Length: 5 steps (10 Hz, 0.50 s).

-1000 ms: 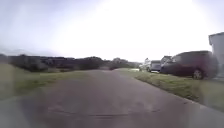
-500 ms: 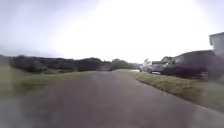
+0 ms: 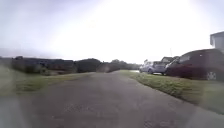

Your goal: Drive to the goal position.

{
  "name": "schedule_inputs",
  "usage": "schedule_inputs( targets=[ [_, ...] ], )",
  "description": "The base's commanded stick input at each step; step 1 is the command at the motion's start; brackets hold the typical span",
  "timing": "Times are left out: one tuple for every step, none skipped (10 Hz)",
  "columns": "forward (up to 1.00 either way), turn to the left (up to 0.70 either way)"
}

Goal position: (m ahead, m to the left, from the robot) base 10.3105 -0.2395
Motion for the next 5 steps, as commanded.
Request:
schedule_inputs(
  targets=[
    [1.00, 0.00],
    [1.00, 0.00],
    [1.00, 0.00],
    [1.00, 0.00],
    [1.00, 0.00]
  ],
)
